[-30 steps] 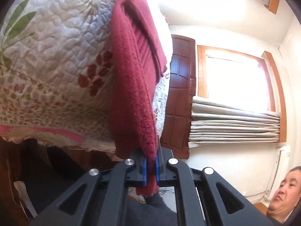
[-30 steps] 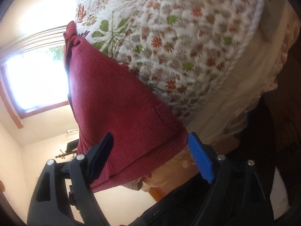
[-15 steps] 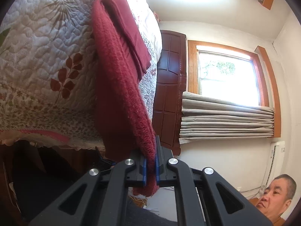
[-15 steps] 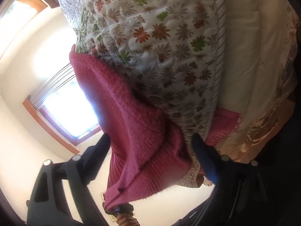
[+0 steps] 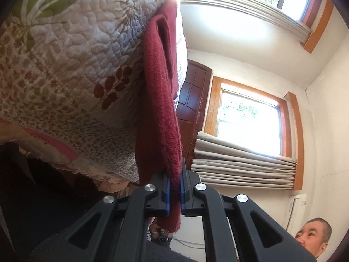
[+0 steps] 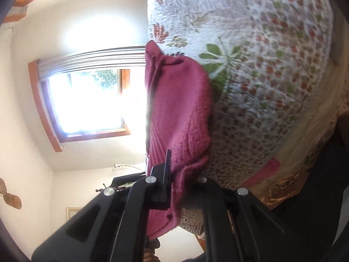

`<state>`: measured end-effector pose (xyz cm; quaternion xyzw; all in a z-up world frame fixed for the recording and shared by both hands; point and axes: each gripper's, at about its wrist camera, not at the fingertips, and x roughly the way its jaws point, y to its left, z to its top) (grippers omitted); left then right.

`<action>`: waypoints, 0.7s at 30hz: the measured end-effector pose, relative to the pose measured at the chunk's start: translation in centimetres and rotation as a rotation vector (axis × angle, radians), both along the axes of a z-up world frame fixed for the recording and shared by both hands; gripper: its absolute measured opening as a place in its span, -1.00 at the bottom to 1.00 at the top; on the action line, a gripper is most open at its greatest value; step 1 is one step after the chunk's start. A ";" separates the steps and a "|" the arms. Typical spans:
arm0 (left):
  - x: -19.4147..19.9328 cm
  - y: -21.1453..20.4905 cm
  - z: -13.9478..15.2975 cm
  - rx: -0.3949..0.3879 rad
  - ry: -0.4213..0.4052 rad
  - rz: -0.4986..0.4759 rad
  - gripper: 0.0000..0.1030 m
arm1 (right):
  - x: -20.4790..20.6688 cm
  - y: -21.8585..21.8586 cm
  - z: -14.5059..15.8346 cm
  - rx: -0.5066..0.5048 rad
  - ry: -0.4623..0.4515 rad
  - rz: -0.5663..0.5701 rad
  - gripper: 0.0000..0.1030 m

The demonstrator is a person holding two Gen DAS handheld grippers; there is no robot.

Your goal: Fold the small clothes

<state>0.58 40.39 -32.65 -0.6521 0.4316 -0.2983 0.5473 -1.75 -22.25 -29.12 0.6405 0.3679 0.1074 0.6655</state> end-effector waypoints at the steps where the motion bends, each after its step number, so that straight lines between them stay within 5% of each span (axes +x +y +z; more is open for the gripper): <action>1: 0.1 0.1 0.1 -0.019 -0.007 0.016 -0.89 | 0.8 -0.1 1.3 -0.016 -0.011 0.007 -0.90; 6: 1.8 0.4 0.4 -0.120 -0.022 0.111 -0.89 | 5.1 -0.3 5.8 -0.074 -0.038 0.052 -0.90; 11: 4.9 0.7 0.4 -0.185 0.011 0.215 -0.89 | 10.3 -0.3 7.0 -0.109 -0.020 0.126 -0.89; 21: 12.2 1.3 -3.4 -0.148 0.146 0.328 -0.88 | 22.4 0.6 4.5 -0.170 0.110 0.254 -0.89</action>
